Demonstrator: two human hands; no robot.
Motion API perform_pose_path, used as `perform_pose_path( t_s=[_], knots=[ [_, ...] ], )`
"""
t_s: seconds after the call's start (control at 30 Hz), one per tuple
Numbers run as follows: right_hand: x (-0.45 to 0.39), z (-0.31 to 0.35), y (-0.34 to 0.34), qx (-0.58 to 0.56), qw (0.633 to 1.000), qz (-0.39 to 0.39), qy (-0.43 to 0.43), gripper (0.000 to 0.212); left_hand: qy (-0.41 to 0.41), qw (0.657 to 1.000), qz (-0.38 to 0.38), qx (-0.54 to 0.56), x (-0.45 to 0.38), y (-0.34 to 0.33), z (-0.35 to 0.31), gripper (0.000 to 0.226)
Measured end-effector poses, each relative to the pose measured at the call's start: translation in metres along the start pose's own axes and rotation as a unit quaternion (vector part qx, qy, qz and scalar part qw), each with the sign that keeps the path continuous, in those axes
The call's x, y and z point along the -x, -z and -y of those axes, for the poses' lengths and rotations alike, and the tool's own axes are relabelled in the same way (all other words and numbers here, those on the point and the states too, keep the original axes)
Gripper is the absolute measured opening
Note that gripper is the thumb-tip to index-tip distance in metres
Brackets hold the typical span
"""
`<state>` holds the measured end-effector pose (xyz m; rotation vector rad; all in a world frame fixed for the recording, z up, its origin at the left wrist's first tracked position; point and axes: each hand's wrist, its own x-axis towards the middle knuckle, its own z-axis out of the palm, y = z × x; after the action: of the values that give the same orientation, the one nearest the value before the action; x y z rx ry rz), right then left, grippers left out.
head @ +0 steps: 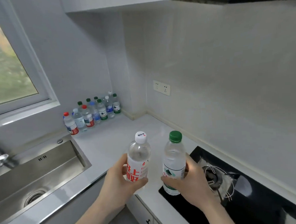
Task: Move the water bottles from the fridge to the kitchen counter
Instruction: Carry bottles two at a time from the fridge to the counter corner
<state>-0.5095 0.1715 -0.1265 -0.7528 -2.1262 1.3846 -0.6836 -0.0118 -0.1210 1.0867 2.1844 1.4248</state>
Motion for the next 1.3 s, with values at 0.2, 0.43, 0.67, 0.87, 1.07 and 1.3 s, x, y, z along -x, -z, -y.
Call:
perform_pose_path(
  t_s=[0.2, 0.43, 0.67, 0.87, 1.07, 1.3],
  knots=[
    [-0.074, -0.004, -0.028, -0.035, 0.999, 0.027, 0.008, 0.058, 0.029, 0.999, -0.043, -0.009, -0.048, 0.026, 0.025, 0.072],
    [-0.137, 0.0, -0.076, -0.019, 0.994, 0.101, 0.031, 0.06, 0.078, 0.99, -0.119, -0.01, -0.07, 0.066, 0.067, 0.073],
    [-0.189, 0.005, -0.126, 0.016, 0.989, 0.142, 0.04, 0.056, 0.116, 0.983, -0.145, -0.007, -0.106, 0.109, 0.107, 0.066],
    [-0.242, 0.007, -0.177, 0.048, 0.989, 0.137, 0.033, 0.048, 0.138, 0.98, -0.143, 0.004, -0.163, 0.154, 0.16, 0.073],
    [-0.297, 0.008, -0.241, 0.062, 0.989, 0.135, -0.002, 0.051, 0.177, 0.974, -0.143, 0.009, -0.227, 0.202, 0.228, 0.068],
    [-0.34, 0.003, -0.312, 0.07, 0.988, 0.131, -0.038, 0.048, 0.223, 0.965, -0.135, -0.004, -0.278, 0.242, 0.298, 0.057]
  ],
)
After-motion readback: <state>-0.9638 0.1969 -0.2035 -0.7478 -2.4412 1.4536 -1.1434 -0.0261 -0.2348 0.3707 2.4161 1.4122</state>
